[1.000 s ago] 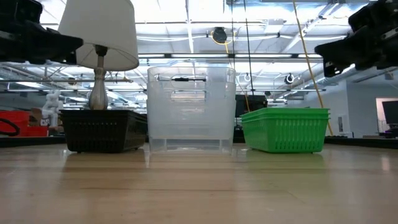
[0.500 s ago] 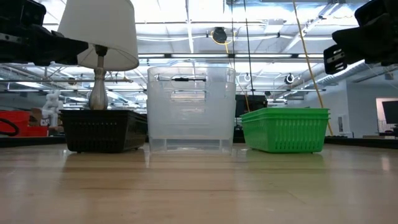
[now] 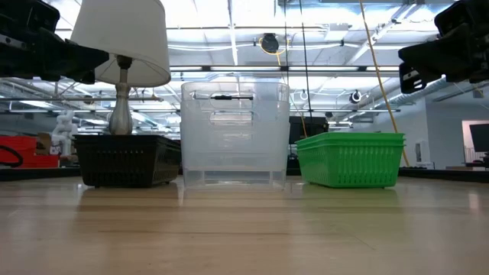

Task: Stack baskets by color
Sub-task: Return to Home Position

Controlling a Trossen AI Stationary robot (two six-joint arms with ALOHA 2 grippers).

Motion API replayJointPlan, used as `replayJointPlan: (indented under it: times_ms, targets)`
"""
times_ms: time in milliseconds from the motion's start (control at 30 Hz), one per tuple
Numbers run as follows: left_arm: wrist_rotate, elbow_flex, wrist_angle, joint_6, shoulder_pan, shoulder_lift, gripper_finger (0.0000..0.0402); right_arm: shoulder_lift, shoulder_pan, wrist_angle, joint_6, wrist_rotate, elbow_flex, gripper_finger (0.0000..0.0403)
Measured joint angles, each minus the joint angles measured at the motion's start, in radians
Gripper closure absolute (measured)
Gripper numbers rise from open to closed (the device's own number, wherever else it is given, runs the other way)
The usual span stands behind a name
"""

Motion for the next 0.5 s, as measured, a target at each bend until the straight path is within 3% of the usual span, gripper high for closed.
replayJointPlan:
  times_ms: [500]
  targets:
    - [0.0, 0.0, 0.0, 0.001, 0.0, 0.0, 0.0364, 0.0, 0.008, 0.113, -0.038, 0.017, -0.001, 0.0403]
